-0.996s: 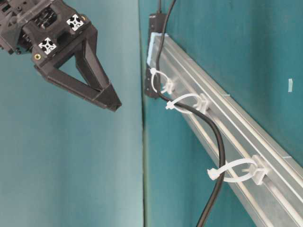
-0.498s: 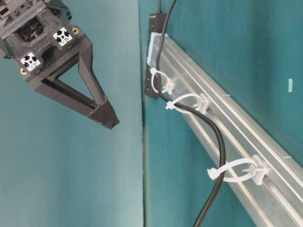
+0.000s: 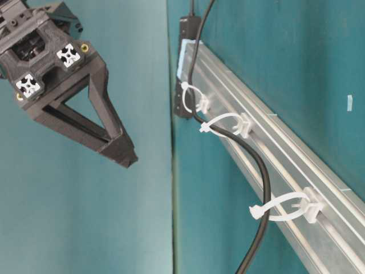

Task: Pass the USB cable through three rings with both arms.

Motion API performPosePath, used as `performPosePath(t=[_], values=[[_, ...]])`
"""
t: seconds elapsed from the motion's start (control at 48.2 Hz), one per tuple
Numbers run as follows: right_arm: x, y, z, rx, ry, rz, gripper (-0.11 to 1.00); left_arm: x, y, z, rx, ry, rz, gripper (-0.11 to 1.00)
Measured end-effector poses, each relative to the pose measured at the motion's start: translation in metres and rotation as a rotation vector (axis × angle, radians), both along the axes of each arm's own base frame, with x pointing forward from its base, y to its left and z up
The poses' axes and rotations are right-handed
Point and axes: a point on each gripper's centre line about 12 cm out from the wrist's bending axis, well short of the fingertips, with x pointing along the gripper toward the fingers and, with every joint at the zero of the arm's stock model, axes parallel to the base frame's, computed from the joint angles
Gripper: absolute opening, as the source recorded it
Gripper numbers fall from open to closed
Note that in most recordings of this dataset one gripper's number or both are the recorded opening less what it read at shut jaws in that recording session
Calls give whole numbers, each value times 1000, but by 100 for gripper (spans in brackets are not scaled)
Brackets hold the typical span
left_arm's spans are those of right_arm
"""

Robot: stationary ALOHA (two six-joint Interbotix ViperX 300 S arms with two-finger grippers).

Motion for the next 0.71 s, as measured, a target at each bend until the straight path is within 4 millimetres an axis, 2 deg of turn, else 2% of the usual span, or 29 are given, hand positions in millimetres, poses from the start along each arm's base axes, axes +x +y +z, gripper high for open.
performPosePath(t=[0.207, 0.27, 0.436, 0.519, 0.581, 0.705], values=[[1, 1, 0, 0, -2, 2, 81, -3, 1, 3, 42, -23, -21, 12], [1, 1, 0, 0, -2, 2, 81, -3, 1, 4, 51, -26, -26, 25], [1, 0, 0, 0, -2, 0, 81, -4, 1, 4, 66, -20, -33, 74], [1, 0, 0, 0, -2, 0, 81, -5, 1, 3, 76, -11, -37, 92], [1, 0, 0, 3, 0, -1, 81, -5, 1, 4, 88, -14, -45, 97], [2, 0, 3, 15, -8, -10, 81, -6, 2, 9, 148, -41, -74, 93]])
